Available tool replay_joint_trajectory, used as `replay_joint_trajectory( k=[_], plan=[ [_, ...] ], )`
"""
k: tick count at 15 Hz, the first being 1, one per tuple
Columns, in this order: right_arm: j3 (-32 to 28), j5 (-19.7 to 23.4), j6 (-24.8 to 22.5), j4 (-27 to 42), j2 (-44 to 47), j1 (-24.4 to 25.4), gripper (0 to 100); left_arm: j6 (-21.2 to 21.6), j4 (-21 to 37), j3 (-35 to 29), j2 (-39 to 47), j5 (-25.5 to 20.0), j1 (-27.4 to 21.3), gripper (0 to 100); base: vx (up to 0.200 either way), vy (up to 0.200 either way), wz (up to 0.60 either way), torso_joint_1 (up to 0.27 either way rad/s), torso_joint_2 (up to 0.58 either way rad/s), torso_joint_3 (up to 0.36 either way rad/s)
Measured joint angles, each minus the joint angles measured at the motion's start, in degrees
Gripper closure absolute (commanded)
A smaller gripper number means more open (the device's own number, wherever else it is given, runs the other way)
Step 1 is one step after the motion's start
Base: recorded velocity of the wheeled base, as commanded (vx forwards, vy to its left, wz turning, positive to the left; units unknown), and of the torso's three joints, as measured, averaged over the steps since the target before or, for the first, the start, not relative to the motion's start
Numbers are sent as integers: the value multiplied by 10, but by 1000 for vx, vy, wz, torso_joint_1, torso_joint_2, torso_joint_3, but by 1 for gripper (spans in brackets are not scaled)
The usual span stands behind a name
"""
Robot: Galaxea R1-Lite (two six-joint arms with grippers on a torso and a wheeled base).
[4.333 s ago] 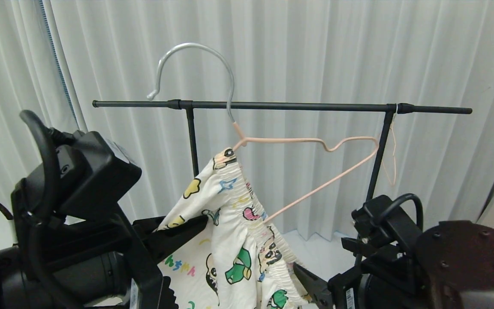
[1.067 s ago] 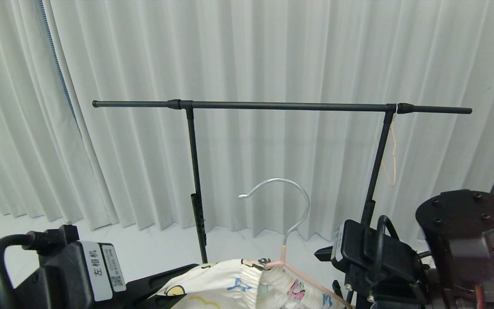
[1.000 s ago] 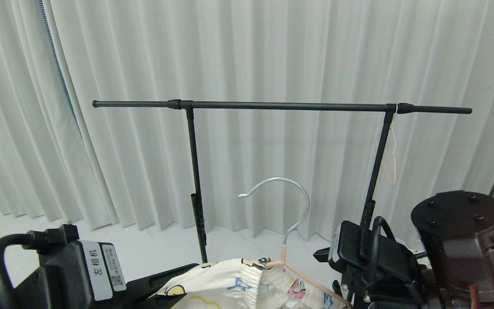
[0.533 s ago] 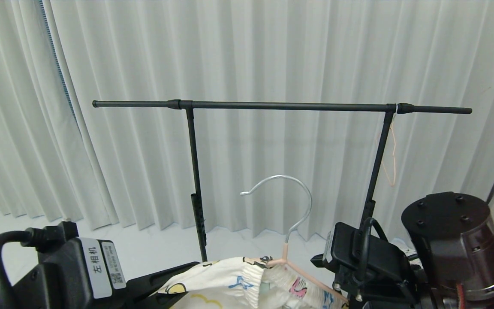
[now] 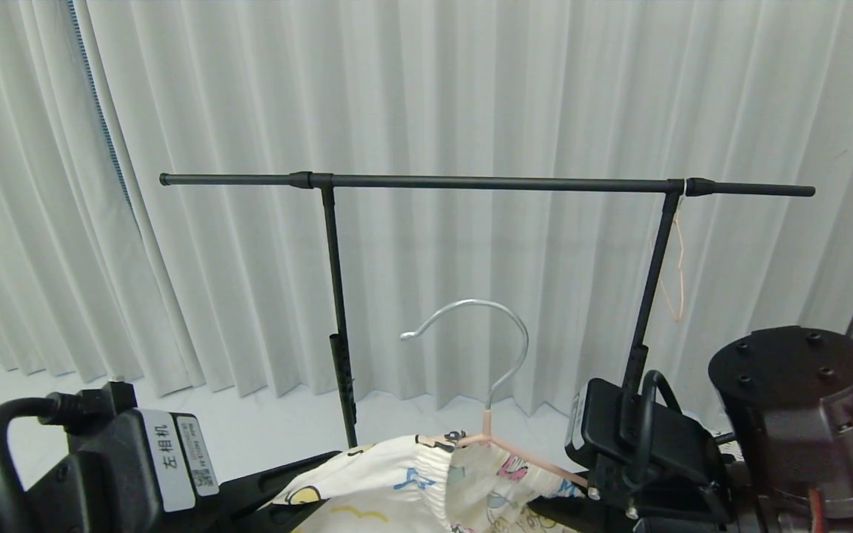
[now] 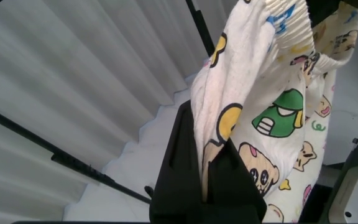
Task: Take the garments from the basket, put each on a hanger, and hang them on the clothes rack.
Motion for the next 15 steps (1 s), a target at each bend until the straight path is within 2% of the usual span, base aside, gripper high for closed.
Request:
replay_joint_trajectory(
  k=[1,2,7,9,12,15],
  plan=[
    [0,0,0,0,-5,0,100,0,0,1,0,1,1,100,0,0,0,0,0,0],
    [0,-1,0,0,-9,1,100,0,0,0,1,2,3,0,0,0,0,0,0,0],
    [0,-23,-22,2,-37,1,100,-6,-1,-2,3,4,22,0,0,0,0,0,0,0],
    [1,-49,-24,6,-50,-8,100,-8,-12,0,1,4,36,0,0,0,0,0,0,0],
    [3,-59,-25,21,-59,-42,100,-9,-27,3,-4,2,49,0,0,0,0,0,0,0],
    [1,-75,-61,40,-63,-88,100,-15,-27,29,-13,2,62,0,0,0,0,0,0,0]
  ],
)
